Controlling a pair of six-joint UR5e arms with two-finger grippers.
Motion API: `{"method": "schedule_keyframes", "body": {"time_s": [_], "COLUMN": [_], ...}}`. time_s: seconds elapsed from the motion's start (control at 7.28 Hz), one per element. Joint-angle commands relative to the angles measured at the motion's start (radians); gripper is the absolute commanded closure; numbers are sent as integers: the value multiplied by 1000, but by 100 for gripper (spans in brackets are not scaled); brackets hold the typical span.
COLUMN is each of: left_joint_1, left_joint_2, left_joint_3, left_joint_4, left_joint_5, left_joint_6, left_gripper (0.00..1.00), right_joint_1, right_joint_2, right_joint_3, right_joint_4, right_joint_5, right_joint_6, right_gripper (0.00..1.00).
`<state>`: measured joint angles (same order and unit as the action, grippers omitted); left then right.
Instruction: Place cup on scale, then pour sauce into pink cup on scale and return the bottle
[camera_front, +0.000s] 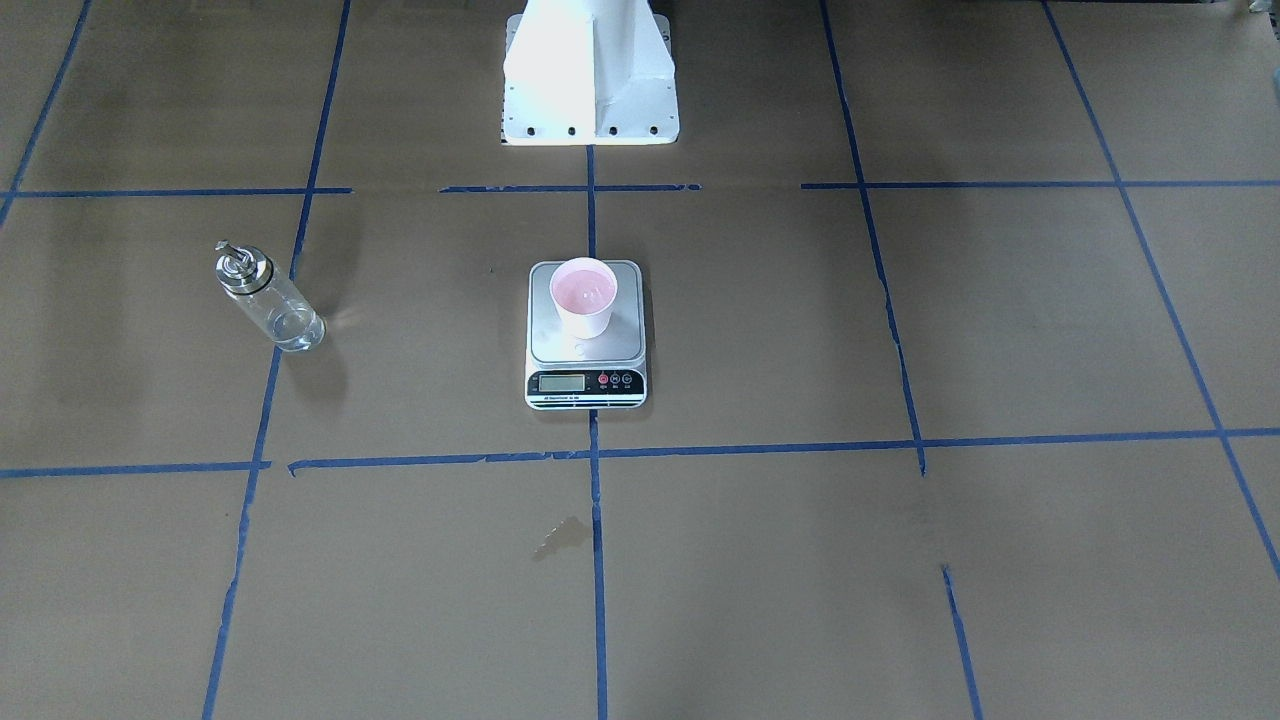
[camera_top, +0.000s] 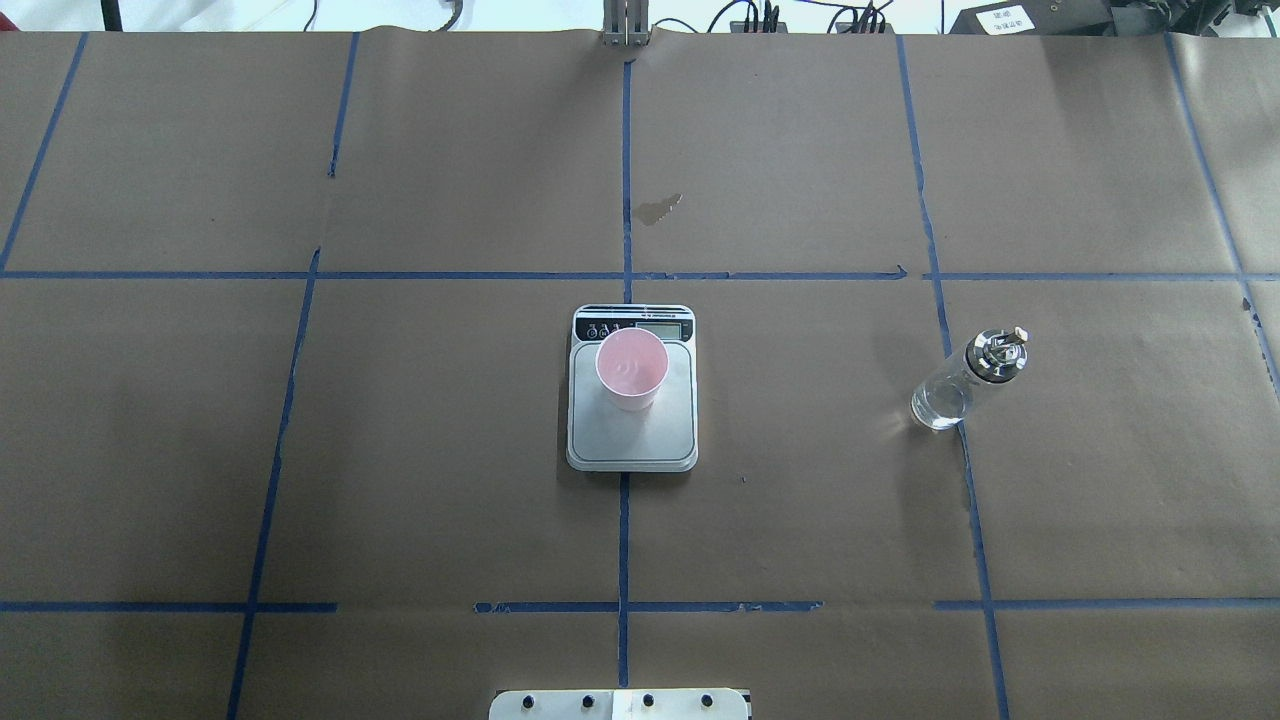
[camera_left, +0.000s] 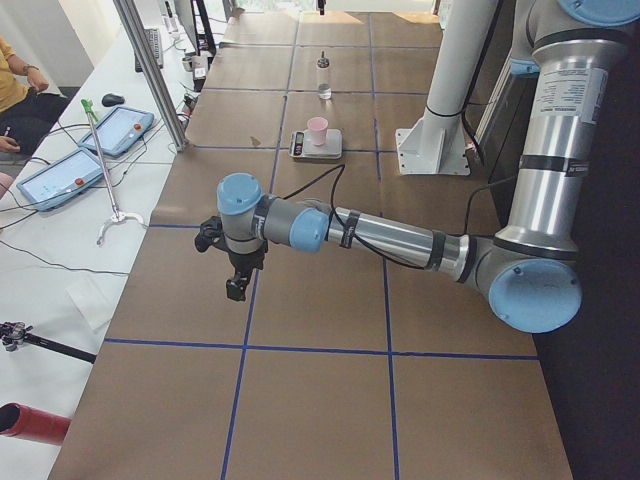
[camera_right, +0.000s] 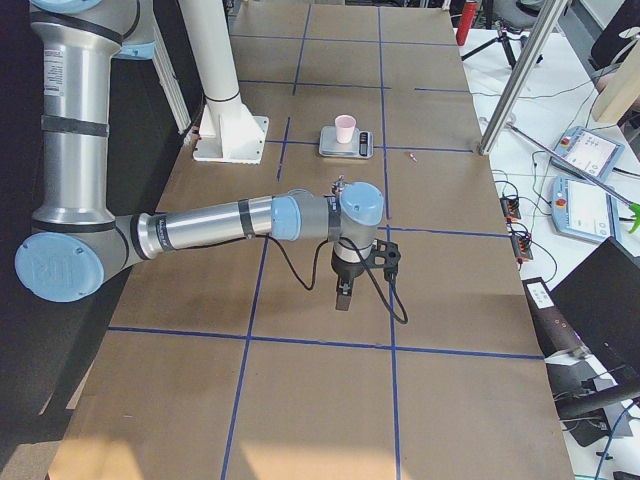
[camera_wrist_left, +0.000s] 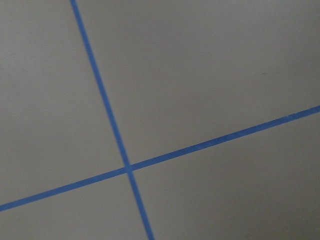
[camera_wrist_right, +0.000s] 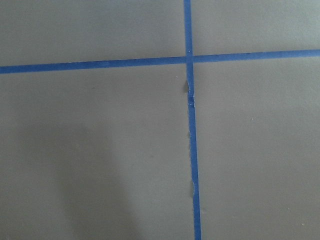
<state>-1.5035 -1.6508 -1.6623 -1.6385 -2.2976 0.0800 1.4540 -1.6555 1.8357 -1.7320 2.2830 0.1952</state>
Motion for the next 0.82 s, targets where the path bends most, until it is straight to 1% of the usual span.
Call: {"method": "schedule_keyframes", "body": {"time_s": [0.0,0.14,0.27,0.41,0.69], "left_joint_1": [-43,-41,-41,-15,-7], "left_joint_2": [9,6,8,5,9], "left_joint_3": [-2,18,-5,-22,-30], "left_joint_4": [2,14,79,126,132], "left_joint_5": [0,-3,1,9,7], "left_joint_6": [23,23,24,29,29], "left_gripper": [0,0,0,0,0], "right_joint_1": [25,25,25,25,25], "right_joint_2": [0,-10,-1,-10,-7], "right_joint_3": [-35,-29,-38,-47,-50], "right_joint_4": [-3,-1,2,2,2], "right_joint_5": [18,15,33,112,127], "right_joint_6": [4,3,1,0,-8], "right_gripper": [0,0,0,0,0]}}
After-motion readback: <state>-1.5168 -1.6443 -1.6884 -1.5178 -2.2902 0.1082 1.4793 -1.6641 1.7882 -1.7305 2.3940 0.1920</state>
